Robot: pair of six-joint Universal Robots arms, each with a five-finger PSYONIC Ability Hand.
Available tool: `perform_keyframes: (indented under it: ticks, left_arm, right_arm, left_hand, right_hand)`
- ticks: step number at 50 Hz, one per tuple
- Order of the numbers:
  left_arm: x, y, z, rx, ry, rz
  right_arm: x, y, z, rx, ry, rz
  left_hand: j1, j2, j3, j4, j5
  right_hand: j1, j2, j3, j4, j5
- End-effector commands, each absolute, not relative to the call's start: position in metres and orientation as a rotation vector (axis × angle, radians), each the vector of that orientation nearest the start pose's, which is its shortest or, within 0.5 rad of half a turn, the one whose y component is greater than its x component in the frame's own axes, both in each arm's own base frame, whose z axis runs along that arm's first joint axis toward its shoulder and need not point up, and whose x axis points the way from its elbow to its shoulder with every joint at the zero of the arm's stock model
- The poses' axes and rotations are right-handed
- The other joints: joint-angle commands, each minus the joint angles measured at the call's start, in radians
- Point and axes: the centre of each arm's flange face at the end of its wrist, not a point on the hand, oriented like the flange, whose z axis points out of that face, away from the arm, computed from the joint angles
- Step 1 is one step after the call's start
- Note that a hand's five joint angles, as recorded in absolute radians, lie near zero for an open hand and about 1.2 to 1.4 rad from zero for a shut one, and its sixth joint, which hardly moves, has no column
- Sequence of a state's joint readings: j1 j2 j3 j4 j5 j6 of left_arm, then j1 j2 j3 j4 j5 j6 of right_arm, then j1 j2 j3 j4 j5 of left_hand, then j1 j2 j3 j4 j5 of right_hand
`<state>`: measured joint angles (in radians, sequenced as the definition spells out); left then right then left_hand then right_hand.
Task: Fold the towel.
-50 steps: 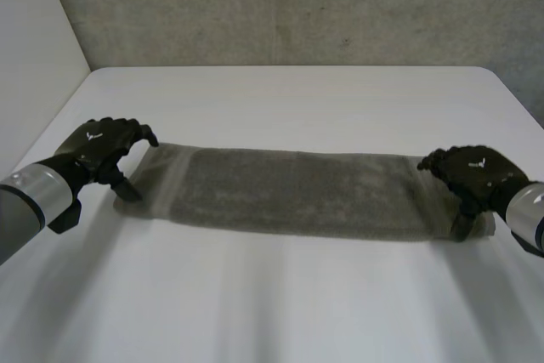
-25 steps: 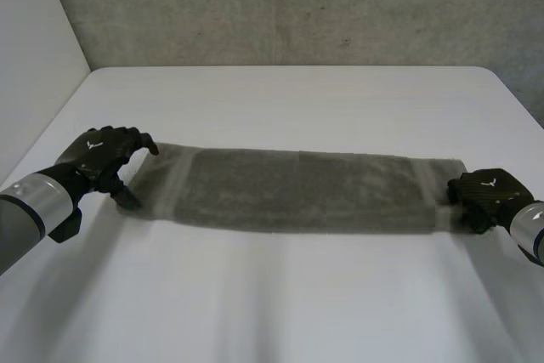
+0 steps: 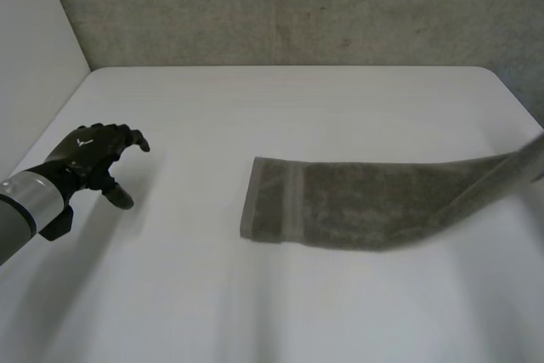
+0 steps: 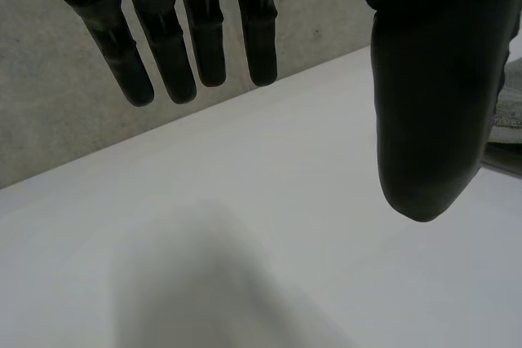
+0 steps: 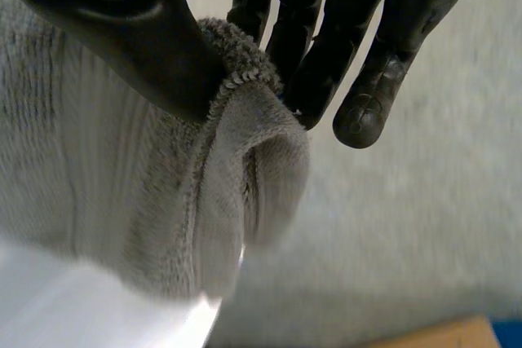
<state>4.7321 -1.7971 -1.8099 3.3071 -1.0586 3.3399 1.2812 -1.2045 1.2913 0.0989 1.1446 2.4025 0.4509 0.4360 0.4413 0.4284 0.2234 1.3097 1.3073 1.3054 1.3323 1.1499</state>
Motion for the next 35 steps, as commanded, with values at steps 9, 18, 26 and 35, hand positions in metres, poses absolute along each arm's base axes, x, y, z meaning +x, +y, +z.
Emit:
perform_keyframes:
  ticks: [9,18,26,35]
  left_arm:
    - [-0.171,-0.297,0.200,0.755,2.594,-2.092]
    - [-0.171,-0.289,0.204,0.762,2.582,-2.104]
    - [-0.171,-0.287,0.205,0.763,2.577,-2.107]
    - [-0.174,-0.286,0.204,0.777,2.582,-2.108]
  right_arm:
    - [0.351,-0.261,0.250,-1.484,1.707,-2.002]
    - [0.410,-0.198,0.141,-1.899,1.640,-1.765]
    - [0.392,-0.210,0.166,-1.842,1.767,-1.883]
    - [0.317,-0.236,0.203,-1.408,2.057,-1.870]
  left_hand:
    - [-0.052,-0.038,-0.043,-0.030,0.001]
    - [-0.058,-0.043,-0.049,-0.036,-0.005]
    - [-0.061,-0.046,-0.052,-0.039,-0.008]
    - [-0.061,-0.046,-0.052,-0.039,-0.008]
  right_hand:
    - [0.087,0.089,0.091,0.064,0.072]
    - [-0.600,-0.597,-0.595,-0.622,-0.614]
    - [-1.135,-1.133,-1.131,-1.158,-1.150]
    - [-1.135,-1.133,-1.131,-1.158,-1.150]
